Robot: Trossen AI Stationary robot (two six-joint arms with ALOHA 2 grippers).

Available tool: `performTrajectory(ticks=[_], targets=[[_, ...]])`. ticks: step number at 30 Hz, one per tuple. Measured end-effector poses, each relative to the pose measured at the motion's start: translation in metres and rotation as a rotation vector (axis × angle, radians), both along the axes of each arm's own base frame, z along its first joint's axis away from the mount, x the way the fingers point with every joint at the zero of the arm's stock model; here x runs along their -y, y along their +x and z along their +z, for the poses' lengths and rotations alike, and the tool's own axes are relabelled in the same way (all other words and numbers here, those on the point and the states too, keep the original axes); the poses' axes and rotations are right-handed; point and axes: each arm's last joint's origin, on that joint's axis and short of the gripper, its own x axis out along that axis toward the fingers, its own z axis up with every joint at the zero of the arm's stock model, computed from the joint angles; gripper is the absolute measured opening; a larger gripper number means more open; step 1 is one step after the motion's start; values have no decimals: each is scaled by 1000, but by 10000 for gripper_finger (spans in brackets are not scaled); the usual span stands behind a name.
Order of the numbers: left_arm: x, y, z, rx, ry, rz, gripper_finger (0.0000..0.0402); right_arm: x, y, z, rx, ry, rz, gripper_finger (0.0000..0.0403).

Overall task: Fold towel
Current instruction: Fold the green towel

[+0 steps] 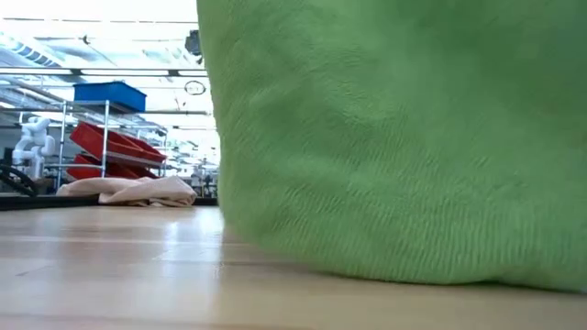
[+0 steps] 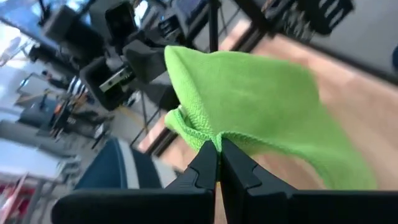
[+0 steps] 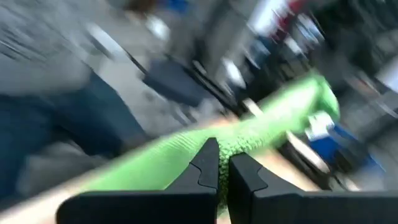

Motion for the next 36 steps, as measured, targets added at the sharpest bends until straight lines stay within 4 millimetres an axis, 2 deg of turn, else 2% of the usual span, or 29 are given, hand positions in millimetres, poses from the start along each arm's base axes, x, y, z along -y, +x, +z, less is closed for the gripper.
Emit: performTrajectory(ticks=[3,6,9,15,20,24,31,36], targets=[[-17,12,-13,-85,-6,100,7,12,6,-12,-84,-81,-193,2],[-35,31,-39,-210,-8,228,7,24,15,-24,-170,-119,-340,2],[-51,48,-63,-305,-11,316,7,34,24,-38,-247,-180,-458,2],[-73,69,-92,-407,4,426,7,48,38,-60,-346,-301,-649,2],[-89,73,-103,-465,-46,519,7,51,40,-74,-428,-334,-710,9],[-95,71,-104,-475,-93,578,11,50,39,-77,-450,-330,-727,51],[-86,67,-105,-488,-99,573,54,43,32,-72,-449,-274,-728,144],[-78,64,-105,-496,-85,546,86,31,27,-70,-447,-250,-691,174]])
